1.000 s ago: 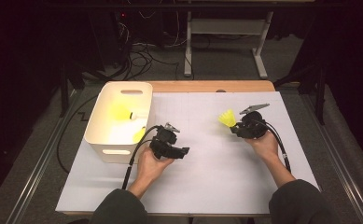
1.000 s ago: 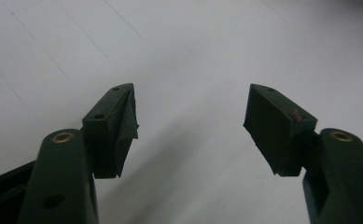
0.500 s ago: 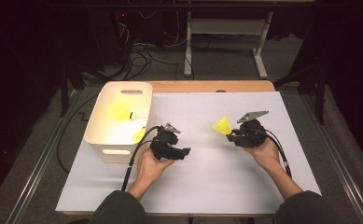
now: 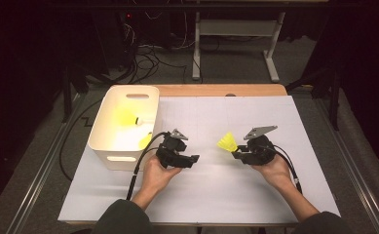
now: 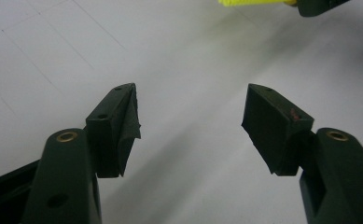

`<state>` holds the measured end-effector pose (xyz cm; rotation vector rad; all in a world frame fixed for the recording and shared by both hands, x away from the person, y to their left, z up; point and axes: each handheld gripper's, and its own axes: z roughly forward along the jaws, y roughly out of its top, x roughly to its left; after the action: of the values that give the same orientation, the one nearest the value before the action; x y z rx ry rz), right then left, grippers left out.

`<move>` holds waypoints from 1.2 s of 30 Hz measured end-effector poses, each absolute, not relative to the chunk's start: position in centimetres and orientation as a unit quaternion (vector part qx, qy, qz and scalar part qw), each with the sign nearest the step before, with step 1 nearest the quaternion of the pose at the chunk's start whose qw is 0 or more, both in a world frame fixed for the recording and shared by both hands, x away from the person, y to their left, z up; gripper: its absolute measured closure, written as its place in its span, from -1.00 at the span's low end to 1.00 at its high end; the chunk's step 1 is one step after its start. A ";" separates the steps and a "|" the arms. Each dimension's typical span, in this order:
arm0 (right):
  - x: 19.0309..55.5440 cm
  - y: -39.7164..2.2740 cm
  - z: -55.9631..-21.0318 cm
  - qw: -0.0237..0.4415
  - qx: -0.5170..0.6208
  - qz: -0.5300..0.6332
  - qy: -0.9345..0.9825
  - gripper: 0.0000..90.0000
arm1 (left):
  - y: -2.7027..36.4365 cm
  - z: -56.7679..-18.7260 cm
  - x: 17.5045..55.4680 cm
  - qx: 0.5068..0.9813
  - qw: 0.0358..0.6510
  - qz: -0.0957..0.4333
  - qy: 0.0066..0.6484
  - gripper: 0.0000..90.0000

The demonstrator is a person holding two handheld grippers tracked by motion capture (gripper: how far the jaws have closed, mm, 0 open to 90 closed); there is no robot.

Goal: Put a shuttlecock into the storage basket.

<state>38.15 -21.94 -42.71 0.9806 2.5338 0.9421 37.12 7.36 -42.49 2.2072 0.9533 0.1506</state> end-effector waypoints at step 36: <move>36.0 -17.8 -44.0 0.088 0.275 0.325 0.901 0.46 | 6.1 -42.3 36.1 0.874 0.360 0.041 0.322 -0.01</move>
<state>36.04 -17.77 -43.98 0.8177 2.6819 0.9662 36.10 6.09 -42.31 2.2539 0.8299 0.1044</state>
